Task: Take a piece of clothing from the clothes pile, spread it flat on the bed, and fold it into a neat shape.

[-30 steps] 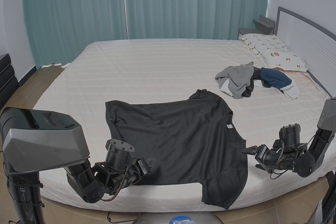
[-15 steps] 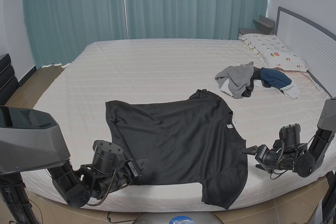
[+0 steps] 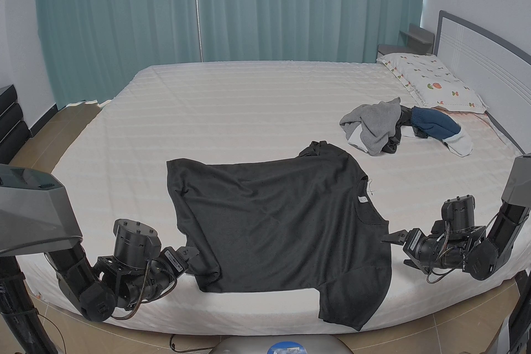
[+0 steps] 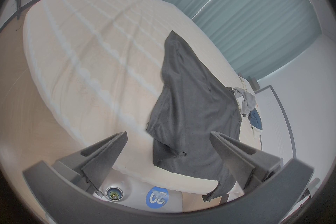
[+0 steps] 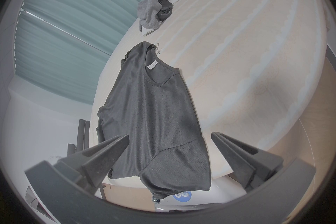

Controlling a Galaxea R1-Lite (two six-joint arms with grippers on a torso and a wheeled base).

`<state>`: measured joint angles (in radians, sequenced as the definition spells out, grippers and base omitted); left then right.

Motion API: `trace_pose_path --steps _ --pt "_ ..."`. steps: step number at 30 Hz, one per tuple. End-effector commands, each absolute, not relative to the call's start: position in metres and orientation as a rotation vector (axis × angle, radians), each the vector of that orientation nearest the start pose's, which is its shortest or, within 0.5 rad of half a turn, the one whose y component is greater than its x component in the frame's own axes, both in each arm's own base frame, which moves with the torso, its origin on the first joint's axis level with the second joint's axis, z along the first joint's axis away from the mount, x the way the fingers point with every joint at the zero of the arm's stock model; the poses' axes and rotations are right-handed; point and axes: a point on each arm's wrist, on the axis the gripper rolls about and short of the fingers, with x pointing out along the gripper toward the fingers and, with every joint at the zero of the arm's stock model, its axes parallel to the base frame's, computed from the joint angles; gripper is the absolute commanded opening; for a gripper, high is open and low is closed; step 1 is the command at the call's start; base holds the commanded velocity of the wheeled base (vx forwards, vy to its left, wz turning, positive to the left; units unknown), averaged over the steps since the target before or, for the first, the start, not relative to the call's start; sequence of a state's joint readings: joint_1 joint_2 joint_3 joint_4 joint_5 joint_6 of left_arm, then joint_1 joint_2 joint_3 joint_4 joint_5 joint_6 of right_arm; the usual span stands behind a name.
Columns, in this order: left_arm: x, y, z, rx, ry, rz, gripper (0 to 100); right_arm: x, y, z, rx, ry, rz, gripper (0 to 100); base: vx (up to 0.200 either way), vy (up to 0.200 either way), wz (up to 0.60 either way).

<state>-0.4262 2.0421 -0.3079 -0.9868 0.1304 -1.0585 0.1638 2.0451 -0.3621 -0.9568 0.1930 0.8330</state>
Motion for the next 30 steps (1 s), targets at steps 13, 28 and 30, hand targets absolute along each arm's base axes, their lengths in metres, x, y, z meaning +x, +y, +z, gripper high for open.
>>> trace_pose_path --steps 13,28,30 --pt "0.271 -0.113 -0.022 -0.794 0.801 0.163 0 0.265 0.048 0.017 0.798 0.828 0.016 100 0.000 0.000 0.00" --pt "0.230 -0.074 0.018 -0.745 0.745 0.190 0 0.258 0.048 0.013 0.773 0.855 0.016 100 0.000 0.000 0.00" --pt "0.226 -0.070 0.022 -0.733 0.736 0.193 0 0.254 0.048 0.011 0.747 0.870 0.025 100 0.000 0.000 0.00"
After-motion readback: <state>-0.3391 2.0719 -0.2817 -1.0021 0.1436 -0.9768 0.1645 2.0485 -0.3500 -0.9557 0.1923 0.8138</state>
